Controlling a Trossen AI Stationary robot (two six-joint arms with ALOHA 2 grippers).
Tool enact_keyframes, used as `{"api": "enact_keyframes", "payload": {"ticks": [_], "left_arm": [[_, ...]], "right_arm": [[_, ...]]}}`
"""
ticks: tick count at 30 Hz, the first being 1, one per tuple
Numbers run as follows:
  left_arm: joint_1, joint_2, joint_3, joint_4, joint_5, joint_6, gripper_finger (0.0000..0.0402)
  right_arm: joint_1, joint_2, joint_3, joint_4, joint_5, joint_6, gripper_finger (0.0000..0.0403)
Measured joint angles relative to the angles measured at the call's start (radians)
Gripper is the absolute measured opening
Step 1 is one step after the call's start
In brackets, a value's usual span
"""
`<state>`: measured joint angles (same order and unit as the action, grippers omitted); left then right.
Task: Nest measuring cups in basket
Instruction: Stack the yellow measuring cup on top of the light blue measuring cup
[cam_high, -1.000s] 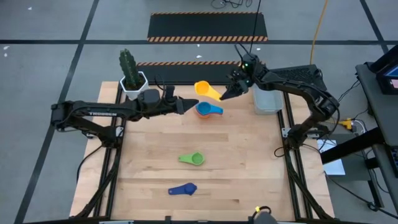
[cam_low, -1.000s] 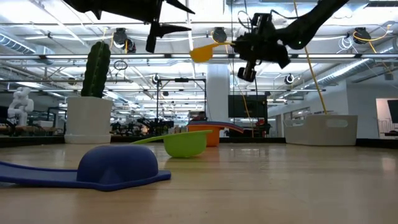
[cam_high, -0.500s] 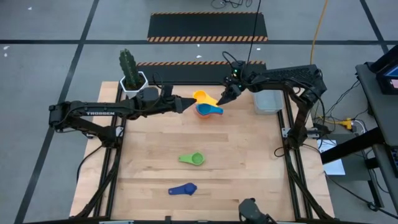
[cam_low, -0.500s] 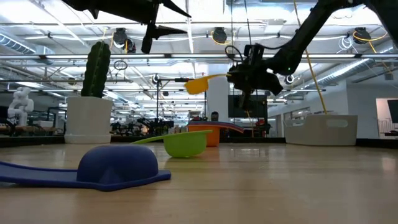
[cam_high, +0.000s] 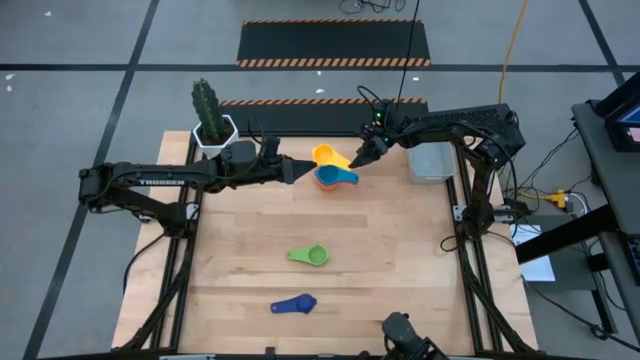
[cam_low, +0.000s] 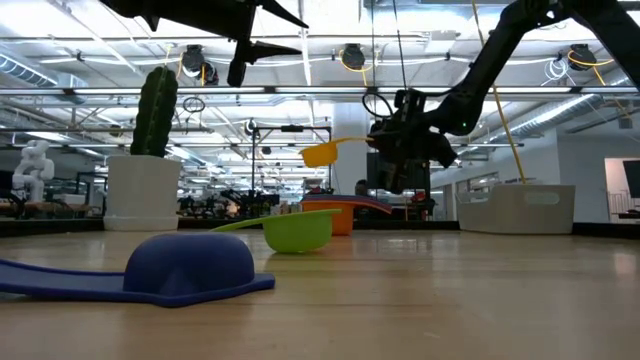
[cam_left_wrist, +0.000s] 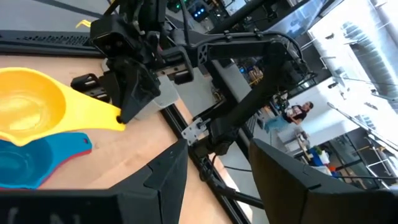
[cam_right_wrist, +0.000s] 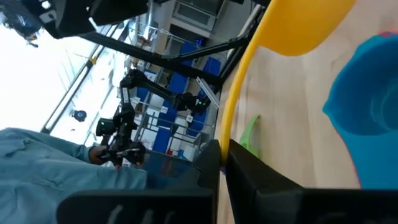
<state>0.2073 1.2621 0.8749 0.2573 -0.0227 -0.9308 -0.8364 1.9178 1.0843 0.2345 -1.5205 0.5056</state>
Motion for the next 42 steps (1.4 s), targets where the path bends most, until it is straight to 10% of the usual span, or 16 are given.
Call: {"api": "enact_keyframes", "payload": {"ticks": [42], "left_arm": [[0.000,0.000,0.000,0.002,-0.005,-0.033,0.0175]], "right_arm": [[0.033,0.000,-0.184,0.090,0.185,-0.090,0.0015]]}}
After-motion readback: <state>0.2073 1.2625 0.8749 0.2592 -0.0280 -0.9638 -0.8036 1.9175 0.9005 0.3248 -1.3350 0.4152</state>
